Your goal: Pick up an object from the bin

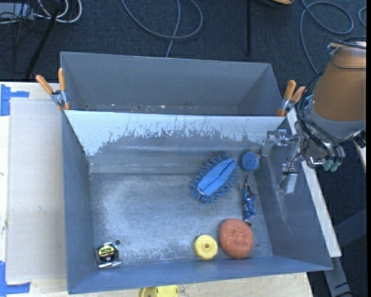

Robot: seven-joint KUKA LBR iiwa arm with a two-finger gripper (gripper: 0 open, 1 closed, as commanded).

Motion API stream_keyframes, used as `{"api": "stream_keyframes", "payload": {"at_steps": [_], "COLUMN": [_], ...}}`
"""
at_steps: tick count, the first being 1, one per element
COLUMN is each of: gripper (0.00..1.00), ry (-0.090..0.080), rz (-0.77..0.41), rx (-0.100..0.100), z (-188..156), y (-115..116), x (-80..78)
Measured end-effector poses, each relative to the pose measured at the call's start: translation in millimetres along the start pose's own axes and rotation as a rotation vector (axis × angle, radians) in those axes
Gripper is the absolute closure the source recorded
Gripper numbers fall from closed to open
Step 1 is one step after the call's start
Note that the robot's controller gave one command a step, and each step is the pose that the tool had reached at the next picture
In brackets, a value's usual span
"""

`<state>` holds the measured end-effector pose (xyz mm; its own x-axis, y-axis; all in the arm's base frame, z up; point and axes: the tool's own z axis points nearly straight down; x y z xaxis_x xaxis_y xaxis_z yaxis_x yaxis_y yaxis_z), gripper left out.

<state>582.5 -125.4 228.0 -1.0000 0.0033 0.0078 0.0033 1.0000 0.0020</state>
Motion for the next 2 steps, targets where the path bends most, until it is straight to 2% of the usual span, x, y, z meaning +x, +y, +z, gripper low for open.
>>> {"api": "stream_keyframes", "payload": {"at_steps": [1,2], "gripper": [0.0,0.0], "ry": [-0.007,-0.014], "rz": [-0.002,0.061], "rx": [0.001,0.003], "z": [-4.9,22.3], "y": [0.6,10.5], "x": [-0.9,2.0]}}
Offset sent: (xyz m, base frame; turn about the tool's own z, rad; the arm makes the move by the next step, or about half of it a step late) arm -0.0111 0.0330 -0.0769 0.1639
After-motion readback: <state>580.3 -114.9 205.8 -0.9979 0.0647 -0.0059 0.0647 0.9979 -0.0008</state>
